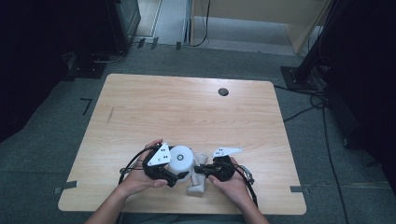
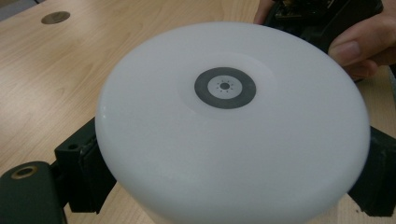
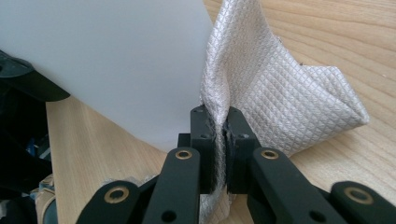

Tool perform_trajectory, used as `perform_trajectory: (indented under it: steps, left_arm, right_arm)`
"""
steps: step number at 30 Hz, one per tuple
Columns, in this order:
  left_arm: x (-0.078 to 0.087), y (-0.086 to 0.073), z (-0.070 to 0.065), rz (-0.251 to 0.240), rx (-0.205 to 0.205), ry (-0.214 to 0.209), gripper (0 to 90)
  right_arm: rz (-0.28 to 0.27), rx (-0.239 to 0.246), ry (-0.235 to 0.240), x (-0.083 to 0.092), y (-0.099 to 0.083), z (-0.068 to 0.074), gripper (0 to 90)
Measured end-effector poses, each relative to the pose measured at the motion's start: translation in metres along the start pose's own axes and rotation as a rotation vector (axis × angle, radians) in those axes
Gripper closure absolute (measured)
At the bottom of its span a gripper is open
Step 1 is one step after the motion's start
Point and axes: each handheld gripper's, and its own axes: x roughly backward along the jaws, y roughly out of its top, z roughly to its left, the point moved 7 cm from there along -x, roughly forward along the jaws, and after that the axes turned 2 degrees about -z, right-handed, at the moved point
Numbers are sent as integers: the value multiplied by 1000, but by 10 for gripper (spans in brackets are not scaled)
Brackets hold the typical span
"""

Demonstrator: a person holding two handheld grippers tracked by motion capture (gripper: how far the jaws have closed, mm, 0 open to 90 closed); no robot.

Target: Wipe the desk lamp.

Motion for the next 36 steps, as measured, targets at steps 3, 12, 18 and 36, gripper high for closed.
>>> perform_trajectory:
  steps: [3,12,18,36]
  left_arm:
    - [0,2,-2,23,8,7,0]
    - [12,25,-12,68,103,133,0]
    - [2,25,-16,168,221,301,0]
    - [-3,13,-5,168,209,252,87]
  right_arm:
    - [2,13,-4,0,0,-1,848]
    - [-3,13,-23,3,-1,-7,847]
    - [-5,8,-34,5,-1,-10,846]
    - [-1,10,-45,6,-1,-12,847]
